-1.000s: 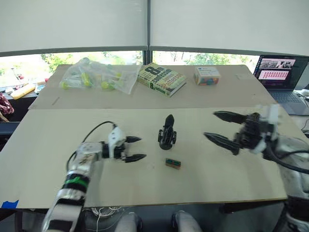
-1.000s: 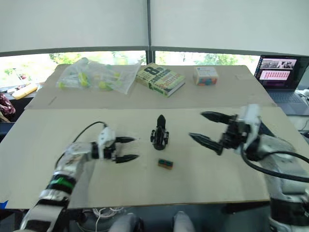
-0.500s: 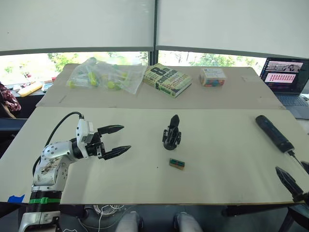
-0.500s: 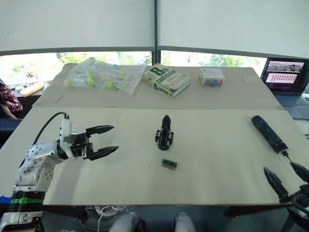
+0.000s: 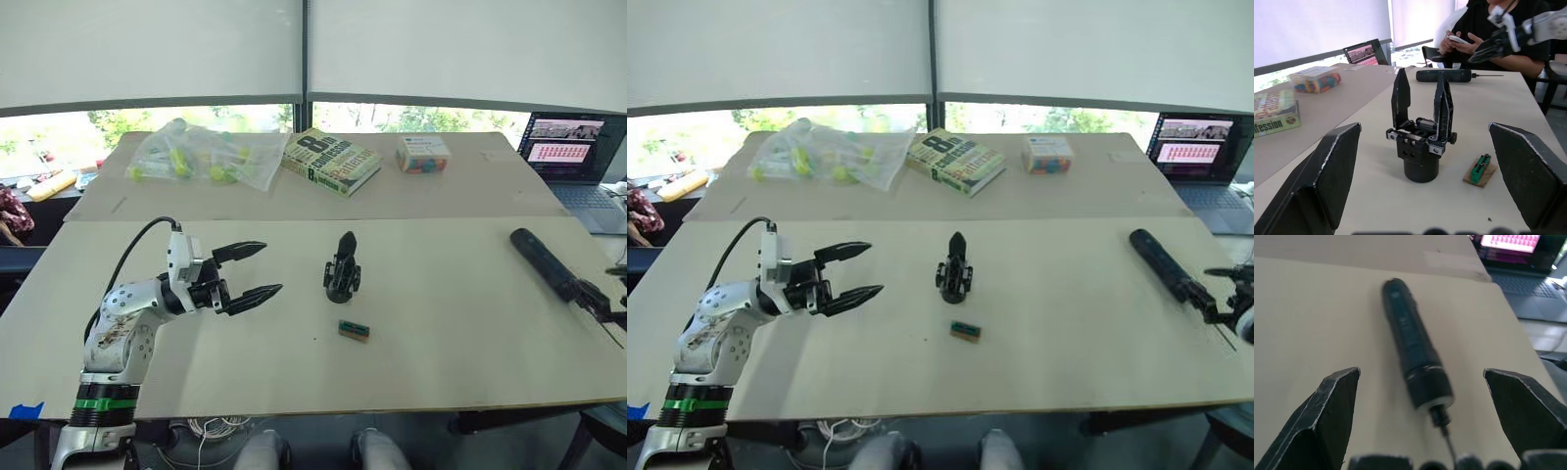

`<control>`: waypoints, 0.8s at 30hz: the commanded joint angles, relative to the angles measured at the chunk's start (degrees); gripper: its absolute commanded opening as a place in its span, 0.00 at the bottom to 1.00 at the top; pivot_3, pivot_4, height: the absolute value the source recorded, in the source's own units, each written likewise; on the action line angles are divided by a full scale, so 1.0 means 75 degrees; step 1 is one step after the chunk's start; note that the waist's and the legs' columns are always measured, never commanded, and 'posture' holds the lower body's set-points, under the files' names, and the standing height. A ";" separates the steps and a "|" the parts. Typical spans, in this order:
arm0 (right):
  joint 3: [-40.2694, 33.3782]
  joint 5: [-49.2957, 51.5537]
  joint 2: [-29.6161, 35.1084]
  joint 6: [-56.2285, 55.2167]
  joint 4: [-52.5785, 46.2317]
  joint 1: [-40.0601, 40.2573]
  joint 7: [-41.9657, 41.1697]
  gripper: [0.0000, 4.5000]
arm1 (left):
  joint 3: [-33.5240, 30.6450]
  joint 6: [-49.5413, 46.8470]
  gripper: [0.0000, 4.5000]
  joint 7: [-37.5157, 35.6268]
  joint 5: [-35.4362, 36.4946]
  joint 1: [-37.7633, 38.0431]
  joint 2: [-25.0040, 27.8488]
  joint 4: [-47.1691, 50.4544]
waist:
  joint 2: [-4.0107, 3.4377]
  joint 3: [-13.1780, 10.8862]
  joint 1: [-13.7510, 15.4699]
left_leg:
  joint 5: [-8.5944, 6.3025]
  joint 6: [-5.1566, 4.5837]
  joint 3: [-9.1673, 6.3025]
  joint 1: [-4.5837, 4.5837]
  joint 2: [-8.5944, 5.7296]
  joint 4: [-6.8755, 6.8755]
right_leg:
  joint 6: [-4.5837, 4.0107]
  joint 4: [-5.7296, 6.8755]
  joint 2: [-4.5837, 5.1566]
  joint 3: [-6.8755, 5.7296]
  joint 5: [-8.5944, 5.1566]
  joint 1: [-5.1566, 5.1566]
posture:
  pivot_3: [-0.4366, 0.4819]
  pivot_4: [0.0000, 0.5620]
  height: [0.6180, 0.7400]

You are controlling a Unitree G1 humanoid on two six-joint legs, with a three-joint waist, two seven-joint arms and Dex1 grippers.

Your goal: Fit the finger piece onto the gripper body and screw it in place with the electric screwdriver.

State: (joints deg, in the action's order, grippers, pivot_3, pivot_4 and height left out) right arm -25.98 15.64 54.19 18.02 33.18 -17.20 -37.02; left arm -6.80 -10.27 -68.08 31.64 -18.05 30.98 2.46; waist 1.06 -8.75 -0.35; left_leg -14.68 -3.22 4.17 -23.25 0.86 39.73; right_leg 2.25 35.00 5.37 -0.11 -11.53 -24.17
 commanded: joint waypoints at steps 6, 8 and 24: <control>0.1789 -0.1635 0.0265 -0.0926 0.3991 -0.2831 -0.0056 1.00 | 0.0150 -0.0145 0.98 0.0154 0.0170 -0.0238 0.0009 0.0435 | -0.0002 -0.0003 -0.0045 | 0.0000 0.0000 0.0011 -0.0007 -0.0002 -0.0002 | 0.0005 -0.0007 0.0007 0.0029 0.0001 -0.0004 | 0.48 0.27 1.00; 0.2007 -0.1817 0.0218 -0.0946 0.4455 -0.3185 -0.0171 1.00 | 0.0148 -0.0208 0.98 0.0158 0.0193 -0.0266 0.0048 0.0483 | -0.0002 -0.0003 -0.0051 | -0.0001 -0.0002 0.0017 -0.0007 -0.0002 0.0000 | 0.0007 -0.0007 0.0008 0.0044 0.0002 -0.0005 | 0.48 0.27 1.00; 0.2303 -0.2128 -0.0067 -0.1655 0.5216 -0.3858 -0.1039 0.50 | 0.0374 -0.0969 1.00 -0.0256 0.0572 -0.0337 0.0427 0.1125 | -0.0001 -0.0004 -0.0188 | -0.0003 -0.0002 0.0031 0.0010 0.0009 -0.0004 | 0.0010 -0.0002 -0.0008 0.0064 0.0004 -0.0004 | 0.48 0.27 1.00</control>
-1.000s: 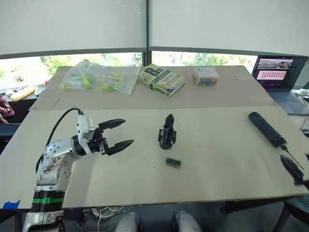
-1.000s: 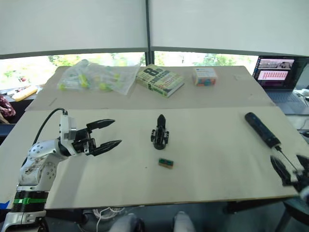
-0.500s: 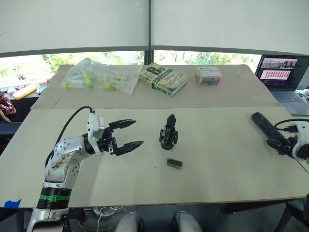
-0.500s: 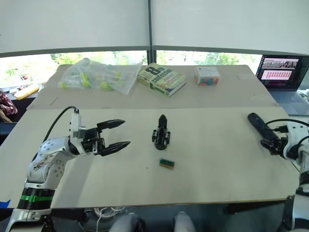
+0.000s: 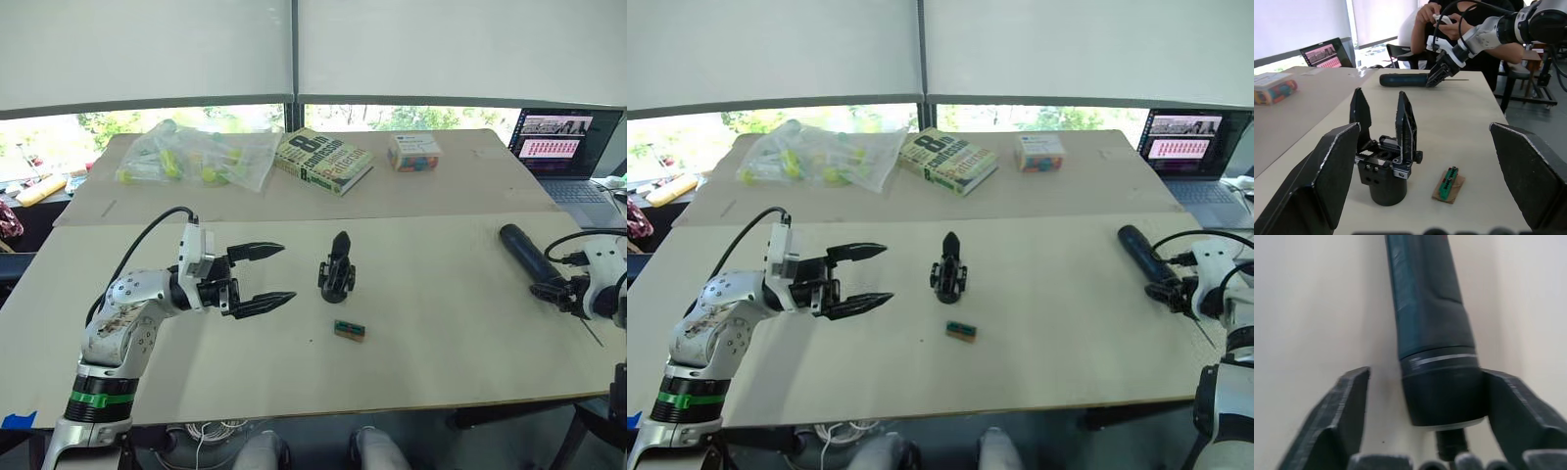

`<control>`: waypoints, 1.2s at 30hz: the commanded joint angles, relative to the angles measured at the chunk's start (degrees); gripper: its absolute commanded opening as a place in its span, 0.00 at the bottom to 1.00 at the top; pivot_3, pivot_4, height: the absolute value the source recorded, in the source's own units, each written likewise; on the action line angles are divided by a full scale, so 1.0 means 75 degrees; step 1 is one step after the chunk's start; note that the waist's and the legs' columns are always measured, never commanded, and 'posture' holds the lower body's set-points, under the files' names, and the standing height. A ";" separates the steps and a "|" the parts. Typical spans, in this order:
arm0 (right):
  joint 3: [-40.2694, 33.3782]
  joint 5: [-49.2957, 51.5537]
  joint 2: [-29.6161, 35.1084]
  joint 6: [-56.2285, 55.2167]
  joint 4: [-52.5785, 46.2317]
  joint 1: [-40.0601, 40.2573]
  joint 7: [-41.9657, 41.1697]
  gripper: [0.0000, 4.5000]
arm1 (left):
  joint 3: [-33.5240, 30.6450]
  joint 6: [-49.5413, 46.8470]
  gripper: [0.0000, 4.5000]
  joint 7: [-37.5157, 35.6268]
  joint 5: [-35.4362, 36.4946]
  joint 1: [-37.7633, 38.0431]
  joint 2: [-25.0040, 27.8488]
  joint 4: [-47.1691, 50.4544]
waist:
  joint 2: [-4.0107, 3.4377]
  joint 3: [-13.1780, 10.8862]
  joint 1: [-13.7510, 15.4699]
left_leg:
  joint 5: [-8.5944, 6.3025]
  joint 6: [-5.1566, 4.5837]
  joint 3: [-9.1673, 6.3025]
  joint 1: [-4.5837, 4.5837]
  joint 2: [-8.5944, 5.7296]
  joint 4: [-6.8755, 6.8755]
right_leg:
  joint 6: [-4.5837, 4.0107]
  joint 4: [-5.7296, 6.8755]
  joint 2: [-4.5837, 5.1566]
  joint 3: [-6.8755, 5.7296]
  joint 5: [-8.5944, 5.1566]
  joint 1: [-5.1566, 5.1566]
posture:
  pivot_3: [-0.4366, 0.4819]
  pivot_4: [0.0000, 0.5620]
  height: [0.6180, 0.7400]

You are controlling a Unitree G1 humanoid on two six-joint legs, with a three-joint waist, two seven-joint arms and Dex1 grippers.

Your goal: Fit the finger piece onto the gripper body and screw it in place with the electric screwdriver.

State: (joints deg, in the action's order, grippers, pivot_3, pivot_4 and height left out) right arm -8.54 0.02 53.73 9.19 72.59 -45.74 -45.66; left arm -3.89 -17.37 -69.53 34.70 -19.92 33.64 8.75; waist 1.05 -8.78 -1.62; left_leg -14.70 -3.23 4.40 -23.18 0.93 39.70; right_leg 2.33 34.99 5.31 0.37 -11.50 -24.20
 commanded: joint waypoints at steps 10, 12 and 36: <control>-0.0861 0.0890 0.0766 -0.2009 -0.1544 0.0758 -0.1484 0.42 | -0.0009 -0.0023 1.00 -0.0274 0.0241 0.0131 0.0187 0.0393 | -0.0051 -0.0032 -0.0014 | -0.0002 -0.0003 0.0017 -0.0007 -0.0009 0.0000 | 0.0017 -0.0002 0.0011 0.0019 0.0006 -0.0011 | 0.48 0.27 1.00; -0.1084 0.1300 0.0893 -0.1490 -0.3024 0.1592 -0.2046 0.42 | -0.0028 0.0053 1.00 -0.0393 0.0228 0.0233 0.0256 0.0366 | -0.0053 -0.0032 0.0033 | -0.0002 -0.0004 0.0018 -0.0006 -0.0006 0.0000 | 0.0020 0.0000 0.0011 0.0019 0.0005 -0.0012 | 0.48 0.27 1.00; -0.0807 0.1752 -0.0294 0.2030 -1.0538 0.6917 -0.1070 0.65 | -0.0040 0.1041 1.00 -0.0910 -0.0335 0.0911 0.0511 -0.0093 | 0.0035 -0.0033 0.0133 | -0.0007 -0.0005 0.0026 0.0018 0.0011 0.0012 | -0.0025 0.0004 -0.0001 0.0029 -0.0020 0.0001 | 0.48 0.27 1.00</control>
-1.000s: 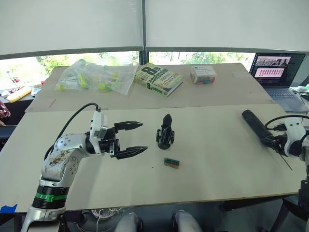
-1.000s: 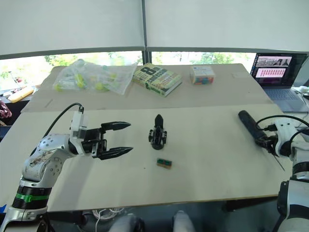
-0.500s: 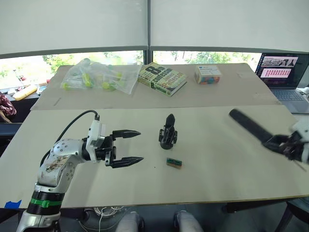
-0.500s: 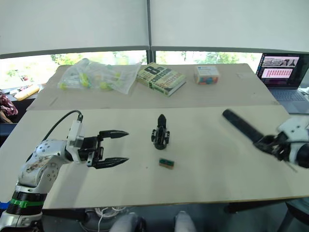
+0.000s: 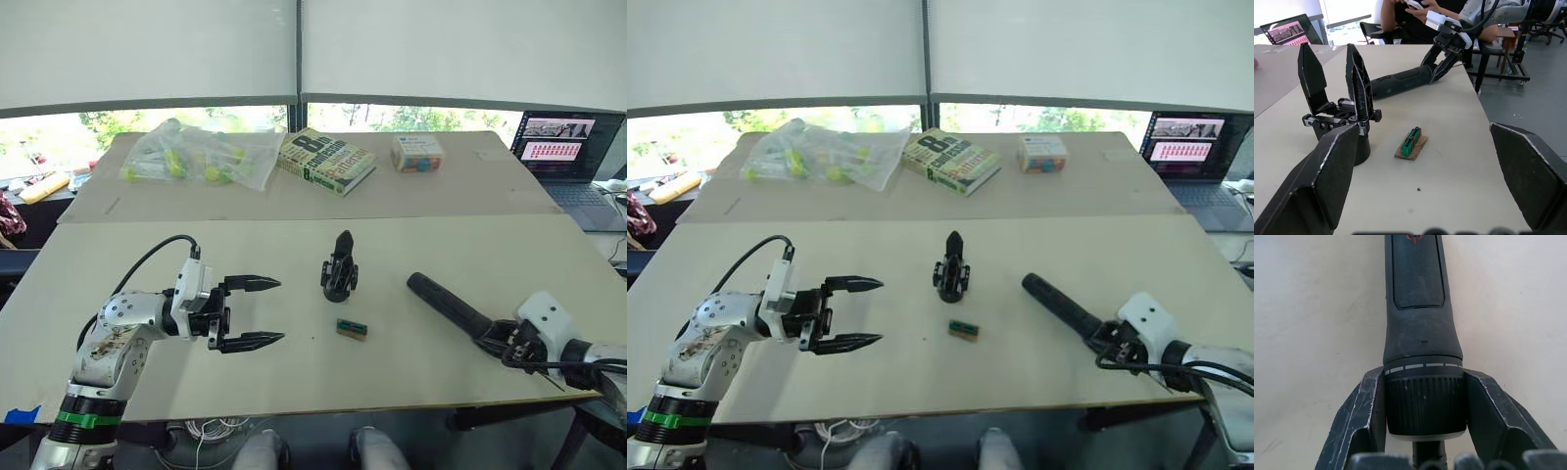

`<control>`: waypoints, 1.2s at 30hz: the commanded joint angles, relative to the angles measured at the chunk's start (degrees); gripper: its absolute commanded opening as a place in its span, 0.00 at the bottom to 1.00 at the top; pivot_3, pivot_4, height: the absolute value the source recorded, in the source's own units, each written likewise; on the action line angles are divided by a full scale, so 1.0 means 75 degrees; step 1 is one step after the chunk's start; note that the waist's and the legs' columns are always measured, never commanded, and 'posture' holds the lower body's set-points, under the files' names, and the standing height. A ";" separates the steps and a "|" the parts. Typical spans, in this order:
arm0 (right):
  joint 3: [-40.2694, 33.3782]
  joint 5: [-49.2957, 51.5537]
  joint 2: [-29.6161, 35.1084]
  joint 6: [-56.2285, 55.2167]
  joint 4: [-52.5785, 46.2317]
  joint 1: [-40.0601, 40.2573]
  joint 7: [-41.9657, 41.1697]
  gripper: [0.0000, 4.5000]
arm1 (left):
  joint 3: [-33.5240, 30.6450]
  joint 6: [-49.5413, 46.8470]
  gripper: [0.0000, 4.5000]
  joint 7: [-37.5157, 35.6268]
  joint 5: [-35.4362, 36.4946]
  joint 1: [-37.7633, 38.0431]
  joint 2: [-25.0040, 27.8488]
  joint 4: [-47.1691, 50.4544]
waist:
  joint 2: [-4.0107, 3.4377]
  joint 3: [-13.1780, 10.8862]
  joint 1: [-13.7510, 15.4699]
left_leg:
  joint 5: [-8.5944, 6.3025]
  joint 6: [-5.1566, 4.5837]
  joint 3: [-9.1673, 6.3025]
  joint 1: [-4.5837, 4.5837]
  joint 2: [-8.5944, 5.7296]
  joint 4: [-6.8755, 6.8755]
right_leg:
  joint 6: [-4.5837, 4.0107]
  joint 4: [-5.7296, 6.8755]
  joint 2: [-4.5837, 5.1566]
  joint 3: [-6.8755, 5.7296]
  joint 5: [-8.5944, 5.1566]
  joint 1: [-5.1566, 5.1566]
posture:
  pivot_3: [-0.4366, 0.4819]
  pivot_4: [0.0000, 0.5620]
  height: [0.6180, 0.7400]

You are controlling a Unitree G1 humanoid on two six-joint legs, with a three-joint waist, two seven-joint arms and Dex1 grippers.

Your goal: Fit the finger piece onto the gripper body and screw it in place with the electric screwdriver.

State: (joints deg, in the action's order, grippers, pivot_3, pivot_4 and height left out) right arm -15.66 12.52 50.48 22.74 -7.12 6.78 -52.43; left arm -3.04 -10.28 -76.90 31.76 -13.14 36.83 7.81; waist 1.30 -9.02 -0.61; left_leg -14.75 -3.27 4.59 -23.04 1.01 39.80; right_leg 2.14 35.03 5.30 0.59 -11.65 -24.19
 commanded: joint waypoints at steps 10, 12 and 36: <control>0.0444 0.0389 0.1733 0.1299 -0.0240 -0.0844 -0.1435 0.99 | -0.0200 0.0084 1.00 0.0206 0.0044 0.0209 0.0095 0.0065 | -0.0001 -0.0003 0.0020 | 0.0000 0.0000 0.0000 -0.0013 -0.0003 0.0000 | 0.0004 0.0000 0.0009 0.0001 0.0006 -0.0012 | 0.48 0.27 1.00; 0.0753 0.0331 0.2226 0.1677 -0.0273 -0.1179 -0.1701 0.99 | -0.0187 0.0057 1.00 0.0217 0.0056 0.0282 0.0098 0.0125 | -0.0002 -0.0003 0.0013 | 0.0000 0.0000 0.0002 -0.0012 -0.0004 -0.0001 | -0.0003 0.0001 0.0011 0.0002 0.0001 -0.0015 | 0.48 0.27 1.00; 0.6135 -0.1629 0.2641 0.5170 -0.0487 -0.5612 -0.1888 0.99 | 0.0381 0.0121 1.00 0.0250 -0.0091 0.0290 -0.0023 0.0545 | -0.0003 -0.0004 0.0105 | 0.0001 0.0000 0.0008 -0.0108 -0.0011 0.0005 | 0.0034 0.0007 0.0030 -0.0010 0.0030 -0.0116 | 0.48 0.27 1.00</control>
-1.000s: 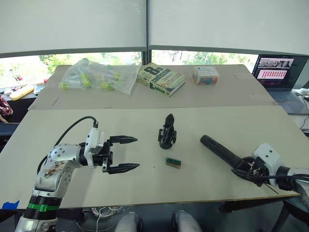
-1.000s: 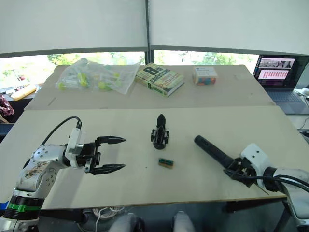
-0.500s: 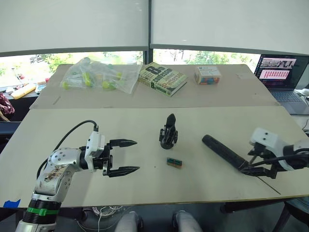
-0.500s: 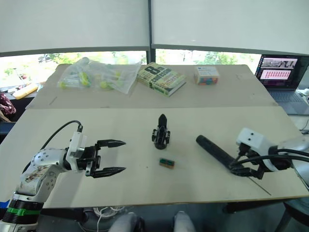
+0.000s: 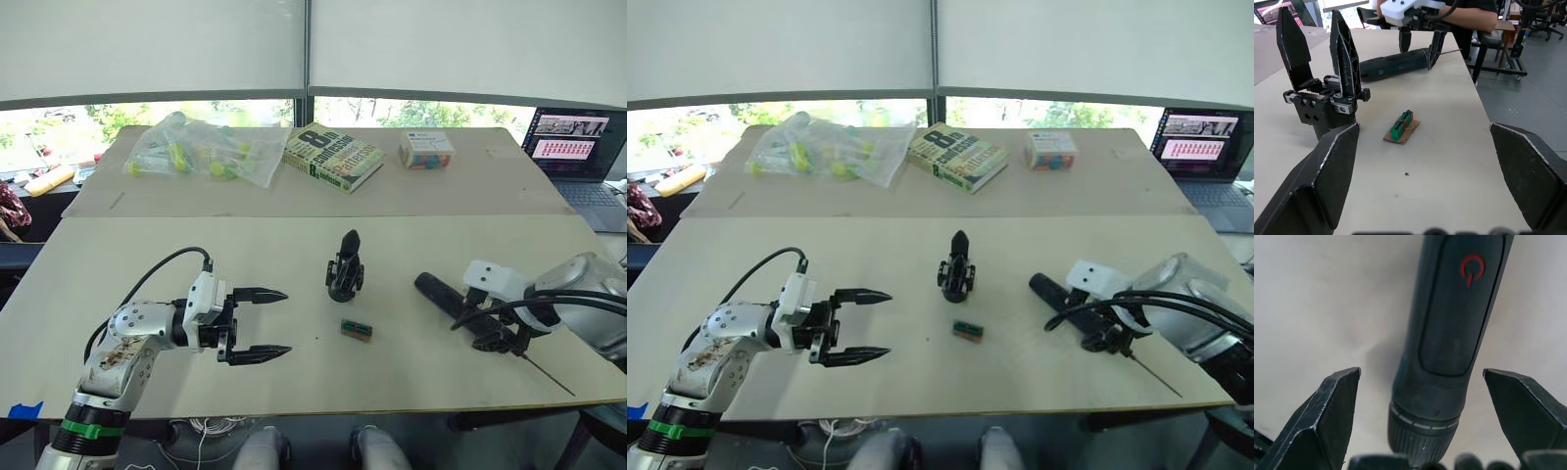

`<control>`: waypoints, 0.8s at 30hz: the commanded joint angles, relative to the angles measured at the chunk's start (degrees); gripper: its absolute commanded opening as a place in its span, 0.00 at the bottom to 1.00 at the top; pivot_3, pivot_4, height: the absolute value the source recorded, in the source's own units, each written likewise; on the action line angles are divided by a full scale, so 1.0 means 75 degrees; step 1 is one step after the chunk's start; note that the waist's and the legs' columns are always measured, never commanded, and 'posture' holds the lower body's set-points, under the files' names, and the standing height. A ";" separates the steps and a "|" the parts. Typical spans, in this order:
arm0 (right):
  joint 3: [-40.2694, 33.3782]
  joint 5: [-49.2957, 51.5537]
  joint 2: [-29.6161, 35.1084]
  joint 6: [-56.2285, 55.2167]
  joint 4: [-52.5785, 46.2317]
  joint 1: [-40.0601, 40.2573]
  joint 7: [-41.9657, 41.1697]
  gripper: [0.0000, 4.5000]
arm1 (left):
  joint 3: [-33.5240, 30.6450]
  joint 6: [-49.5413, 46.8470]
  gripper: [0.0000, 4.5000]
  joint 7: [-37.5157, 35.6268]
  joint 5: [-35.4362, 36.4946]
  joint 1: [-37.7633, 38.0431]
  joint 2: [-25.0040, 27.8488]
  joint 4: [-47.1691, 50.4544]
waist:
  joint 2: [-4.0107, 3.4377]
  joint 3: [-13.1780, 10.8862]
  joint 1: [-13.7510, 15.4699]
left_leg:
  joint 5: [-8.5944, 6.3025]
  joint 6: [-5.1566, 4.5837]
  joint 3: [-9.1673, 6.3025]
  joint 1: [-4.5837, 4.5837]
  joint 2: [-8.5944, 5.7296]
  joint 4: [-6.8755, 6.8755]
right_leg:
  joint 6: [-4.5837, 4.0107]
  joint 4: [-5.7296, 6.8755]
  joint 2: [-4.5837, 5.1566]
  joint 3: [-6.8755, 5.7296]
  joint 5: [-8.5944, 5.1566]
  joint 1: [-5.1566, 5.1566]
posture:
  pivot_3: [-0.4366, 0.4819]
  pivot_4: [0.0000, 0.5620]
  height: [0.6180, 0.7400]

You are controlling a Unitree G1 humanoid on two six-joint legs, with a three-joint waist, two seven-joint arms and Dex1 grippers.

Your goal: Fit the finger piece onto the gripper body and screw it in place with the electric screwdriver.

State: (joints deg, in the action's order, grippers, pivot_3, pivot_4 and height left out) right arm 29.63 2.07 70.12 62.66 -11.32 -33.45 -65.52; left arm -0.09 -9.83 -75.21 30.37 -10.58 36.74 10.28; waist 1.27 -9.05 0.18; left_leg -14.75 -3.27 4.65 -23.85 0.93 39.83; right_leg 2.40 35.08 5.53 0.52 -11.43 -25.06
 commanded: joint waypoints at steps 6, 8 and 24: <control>0.0412 -0.0474 -0.0143 -0.0320 0.0460 -0.0341 -0.0334 0.99 | 0.0013 0.0040 1.00 0.0078 0.0103 -0.0079 -0.0038 0.0283 | 0.0000 0.0000 -0.0025 | 0.0000 0.0001 0.0001 0.0002 0.0004 0.0000 | 0.0000 0.0004 -0.0009 0.0000 0.0001 0.0000 | 0.48 0.27 1.00; 0.0463 -0.0531 -0.0135 -0.0413 0.0545 -0.0256 -0.0398 0.78 | 0.0026 0.0020 1.00 0.0083 0.0111 -0.0072 -0.0035 0.0327 | 0.0000 0.0000 -0.0025 | 0.0000 0.0001 0.0001 0.0002 0.0004 0.0000 | 0.0001 0.0003 -0.0010 -0.0001 0.0000 0.0001 | 0.48 0.27 1.00; -0.1590 0.0316 0.0272 -0.0664 0.1248 -0.0073 -0.0743 0.43 | 0.0070 -0.0014 1.00 -0.0135 0.0077 -0.0168 0.0067 0.0095 | 0.0026 0.0016 0.0042 | 0.0000 -0.0002 0.0005 0.0004 -0.0005 0.0017 | -0.0004 0.0000 0.0004 0.0003 0.0006 0.0009 | 0.48 0.27 1.00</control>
State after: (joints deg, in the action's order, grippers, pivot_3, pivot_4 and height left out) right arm 25.79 1.46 69.84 55.77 -1.43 -32.71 -70.13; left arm 0.59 -10.29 -75.76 30.45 -10.82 36.84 10.56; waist 1.47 -8.94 0.50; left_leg -14.75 -3.29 4.70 -23.85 0.90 39.95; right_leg 2.37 35.09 5.55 0.54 -11.38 -25.05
